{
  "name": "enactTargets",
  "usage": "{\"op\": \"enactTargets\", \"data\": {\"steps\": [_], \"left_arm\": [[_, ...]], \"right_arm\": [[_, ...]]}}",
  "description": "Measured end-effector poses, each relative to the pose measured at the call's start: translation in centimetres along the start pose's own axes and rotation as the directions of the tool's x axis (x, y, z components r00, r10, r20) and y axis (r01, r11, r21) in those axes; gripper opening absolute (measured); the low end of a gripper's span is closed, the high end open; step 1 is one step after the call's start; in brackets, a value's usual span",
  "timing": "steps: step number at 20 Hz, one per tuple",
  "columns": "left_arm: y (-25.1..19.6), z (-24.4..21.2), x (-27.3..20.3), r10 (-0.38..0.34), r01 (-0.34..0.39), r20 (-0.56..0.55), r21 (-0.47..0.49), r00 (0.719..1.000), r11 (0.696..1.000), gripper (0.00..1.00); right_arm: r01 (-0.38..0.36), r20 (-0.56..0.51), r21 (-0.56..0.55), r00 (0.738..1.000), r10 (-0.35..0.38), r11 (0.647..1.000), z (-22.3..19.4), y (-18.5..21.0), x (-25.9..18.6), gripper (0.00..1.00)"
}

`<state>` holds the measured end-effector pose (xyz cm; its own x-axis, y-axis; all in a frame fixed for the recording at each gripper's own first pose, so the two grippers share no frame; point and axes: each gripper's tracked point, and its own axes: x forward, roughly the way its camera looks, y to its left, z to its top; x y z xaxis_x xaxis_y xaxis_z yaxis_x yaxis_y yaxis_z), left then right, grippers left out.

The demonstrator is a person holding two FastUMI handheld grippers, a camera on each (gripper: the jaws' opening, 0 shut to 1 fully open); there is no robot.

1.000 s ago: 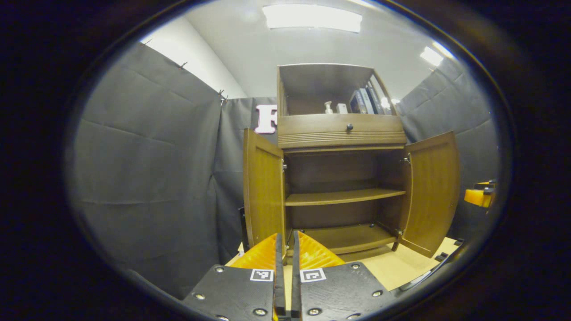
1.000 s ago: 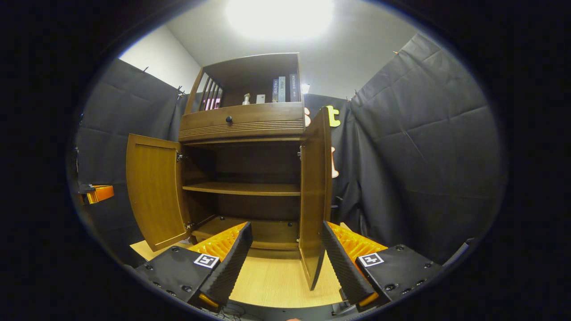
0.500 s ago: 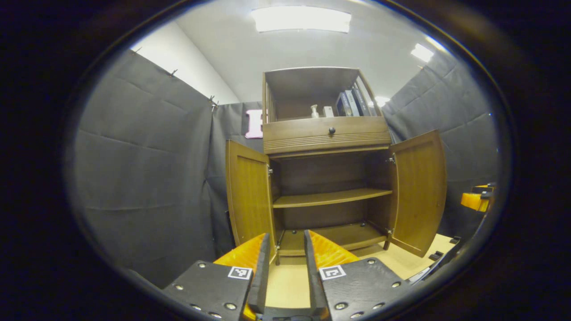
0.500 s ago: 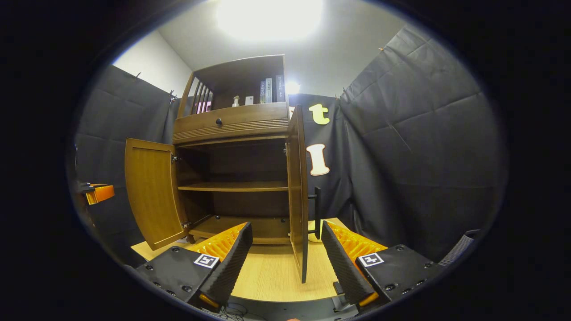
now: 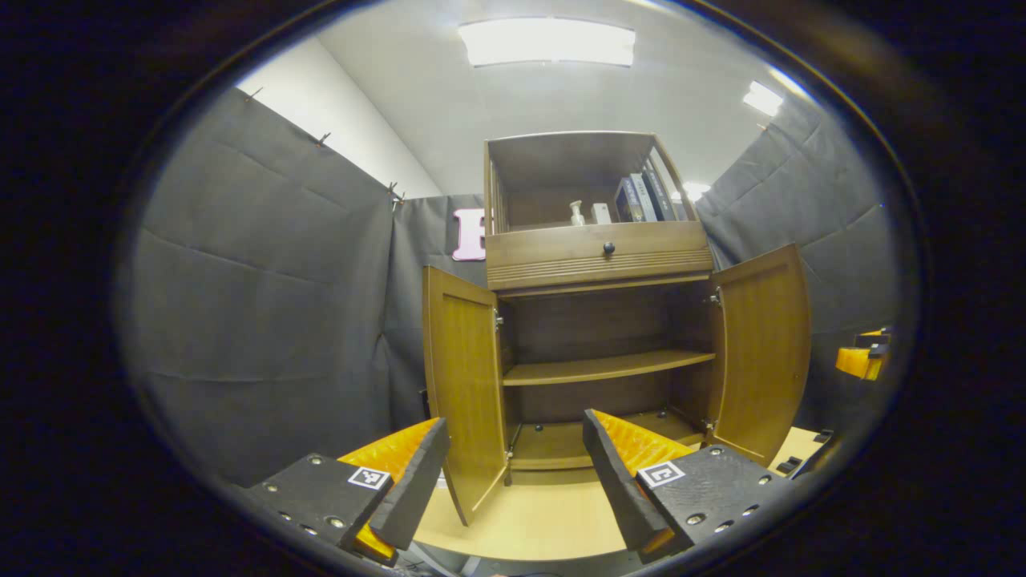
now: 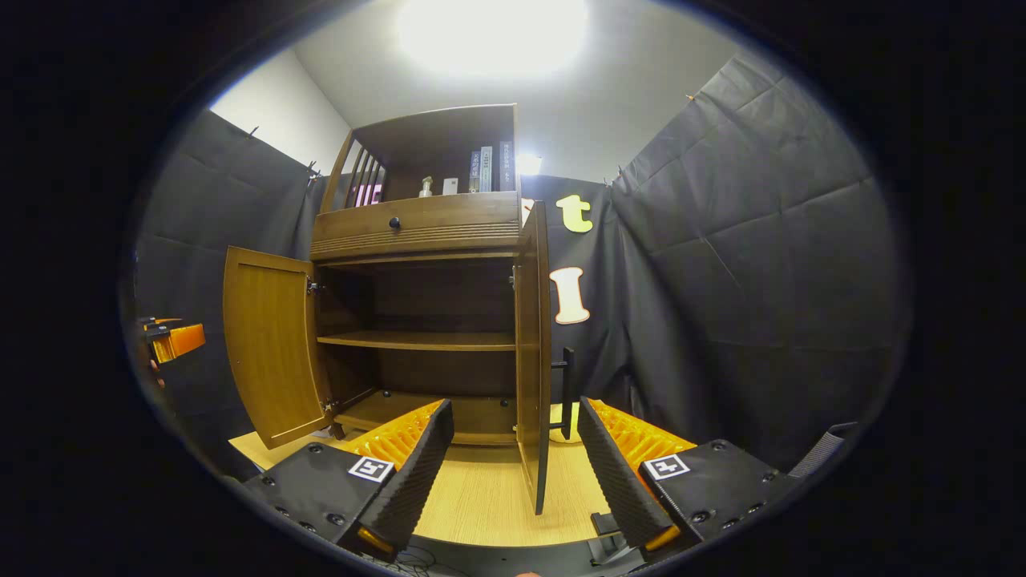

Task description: Open the right door of the double-door shoe cabinet with the right hand, and open the left door with the left hand.

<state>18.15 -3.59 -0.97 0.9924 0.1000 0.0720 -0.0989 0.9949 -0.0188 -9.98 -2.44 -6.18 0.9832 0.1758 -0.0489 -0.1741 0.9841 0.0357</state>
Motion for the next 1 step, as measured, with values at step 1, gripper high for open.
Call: {"op": "enactTargets", "data": {"steps": [1], "left_arm": [[0.1,0.04,0.12,0.002,-0.002,0.002,0.0,1.0,1.0,0.4]], "right_arm": [[0.0,0.001,-0.002,1.0,0.0,1.0,0.09,0.09,-0.06,0.98]]}}
